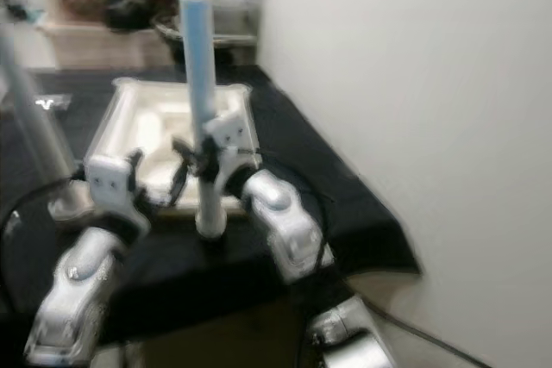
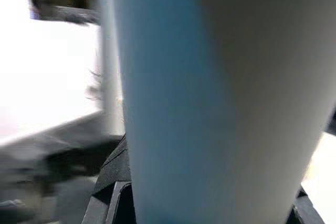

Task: Building children table

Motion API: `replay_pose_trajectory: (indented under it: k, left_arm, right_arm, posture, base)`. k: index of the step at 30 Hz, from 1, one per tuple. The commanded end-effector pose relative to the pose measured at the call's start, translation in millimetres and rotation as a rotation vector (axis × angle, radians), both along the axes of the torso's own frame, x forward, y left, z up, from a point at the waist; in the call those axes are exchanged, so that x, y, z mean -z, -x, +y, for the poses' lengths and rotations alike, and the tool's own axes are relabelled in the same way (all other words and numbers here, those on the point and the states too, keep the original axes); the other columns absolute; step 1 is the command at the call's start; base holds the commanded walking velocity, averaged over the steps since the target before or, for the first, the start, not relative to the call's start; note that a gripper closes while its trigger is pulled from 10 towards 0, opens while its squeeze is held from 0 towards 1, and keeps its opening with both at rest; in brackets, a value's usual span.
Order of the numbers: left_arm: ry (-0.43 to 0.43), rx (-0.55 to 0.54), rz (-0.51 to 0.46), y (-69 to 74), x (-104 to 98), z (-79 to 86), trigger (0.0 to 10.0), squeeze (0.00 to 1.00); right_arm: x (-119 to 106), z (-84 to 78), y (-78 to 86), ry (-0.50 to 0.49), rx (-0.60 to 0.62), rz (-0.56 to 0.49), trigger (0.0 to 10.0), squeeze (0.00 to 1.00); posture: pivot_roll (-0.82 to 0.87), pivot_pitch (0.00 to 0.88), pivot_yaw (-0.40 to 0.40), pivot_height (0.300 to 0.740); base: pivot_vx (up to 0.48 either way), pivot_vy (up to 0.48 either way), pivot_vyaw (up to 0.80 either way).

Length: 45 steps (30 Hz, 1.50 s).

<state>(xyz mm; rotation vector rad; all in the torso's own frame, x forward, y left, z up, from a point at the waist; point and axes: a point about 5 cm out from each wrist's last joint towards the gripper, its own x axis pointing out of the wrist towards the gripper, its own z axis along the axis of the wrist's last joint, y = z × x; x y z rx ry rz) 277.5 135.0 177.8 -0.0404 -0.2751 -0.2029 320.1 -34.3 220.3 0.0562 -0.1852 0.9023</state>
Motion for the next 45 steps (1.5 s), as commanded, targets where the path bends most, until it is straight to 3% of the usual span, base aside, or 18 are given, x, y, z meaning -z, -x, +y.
replay_pose_trajectory:
  k: [1,2,4,7,8,9,11,12,15,16,18,22,23,33,45]
  left_arm:
    - [-0.004,0.018,0.017,1.5,3.6,-1.6,10.0,0.00]
    - [-0.004,0.018,0.017,1.5,3.6,-1.6,10.0,0.00]
    - [-0.007,0.043,0.029,2.0,6.3,-5.4,10.0,0.00]
    - [-0.008,0.051,0.032,2.0,7.1,-7.2,10.0,0.00]
    - [-0.008,0.060,0.034,2.1,7.4,-9.5,10.0,0.00]
    - [-0.009,0.061,0.035,2.2,7.5,-9.7,10.0,0.00]
    - [-0.009,0.061,0.035,2.2,7.5,-9.7,10.0,0.00]
    - [-0.019,0.058,0.039,2.8,8.3,-8.2,10.0,0.00]
    - [-0.022,0.057,0.040,3.1,8.6,-7.5,10.0,0.00]
    - [-0.036,0.050,0.046,2.9,9.7,-5.5,10.0,0.00]
    - [-0.044,0.046,0.050,2.7,10.3,-4.4,10.0,0.00]
    - [-0.052,0.043,0.052,2.2,10.9,-3.8,10.0,0.00]
    - [-0.054,0.046,0.053,2.4,11.2,-4.9,10.0,0.00]
    - [-0.011,0.029,0.058,3.9,12.8,-2.8,10.0,0.00]
    - [0.016,0.023,0.098,1.6,17.0,0.0,10.0,0.00]
  right_arm:
    - [-12.1,-5.2,4.0,-0.051,-0.096,0.012,10.0,0.00]
    - [-12.1,-5.2,4.0,-0.051,-0.096,0.012,10.0,0.00]
    - [-30.4,-29.0,-0.3,-0.115,-0.170,0.028,10.0,0.00]
    - [-36.5,-38.2,-3.3,-0.135,-0.178,0.027,10.0,0.00]
    - [-44.7,-57.3,-21.2,-0.171,-0.022,0.001,10.0,0.00]
    - [-46.8,-62.7,-27.4,-0.186,0.048,-0.009,10.0,0.00]
    - [-46.8,-62.7,-27.4,-0.186,0.048,-0.009,10.0,0.00]
    - [-53.1,-80.7,-42.7,-0.257,0.265,-0.024,10.0,0.00]
    - [-54.3,-86.2,-46.0,-0.273,0.327,-0.030,10.0,0.00]
    - [-53.4,-96.2,-49.3,-0.253,0.447,-0.051,10.0,0.00]
    - [-52.2,-100.6,-50.2,-0.233,0.504,-0.064,10.0,0.00]
    - [-45.9,-104.5,-51.1,-0.303,0.550,-0.007,10.0,0.00]
    - [-34.2,-106.6,-50.0,-0.215,0.602,-0.001,10.0,0.00]
    - [-22.4,-130.1,-55.5,-0.175,0.851,-0.022,10.0,0.00]
    - [-15.6,-132.9,-54.3,-0.212,0.901,0.015,10.0,0.00]
  posture:
    - [-0.01,0.000,-0.088,0.740]
    - [-0.01,0.000,-0.088,0.740]
    - [-0.02,0.000,-0.081,0.740]
    - [-0.02,0.000,-0.081,0.740]
    - [-0.02,0.000,-0.080,0.740]
    - [-0.02,0.000,-0.080,0.740]
    - [-0.02,0.000,-0.080,0.740]
    - [-0.01,0.000,-0.077,0.740]
    - [-0.01,0.000,-0.077,0.740]
    - [-0.01,0.000,-0.072,0.740]
    - [-0.01,0.000,-0.072,0.740]
    - [-0.01,0.000,-0.070,0.740]
    - [-0.01,0.000,-0.068,0.740]
    - [-0.01,0.000,-0.070,0.740]
    - [-0.01,0.000,-0.070,0.740]
  base:
    - [0.000,0.000,0.00]
    - [0.000,0.000,0.00]
    - [0.000,0.000,0.00]
    - [0.000,0.000,0.00]
    - [0.000,0.000,0.00]
    - [0.000,0.000,0.00]
    - [0.000,0.000,0.00]
    - [0.000,0.000,0.00]
    - [0.000,0.000,0.00]
    - [0.000,0.000,0.80]
    - [0.000,0.000,0.80]
    - [0.000,0.000,0.80]
    - [0.000,-0.465,0.00]
    - [0.000,-0.178,0.24]
    - [0.000,0.120,-0.53]
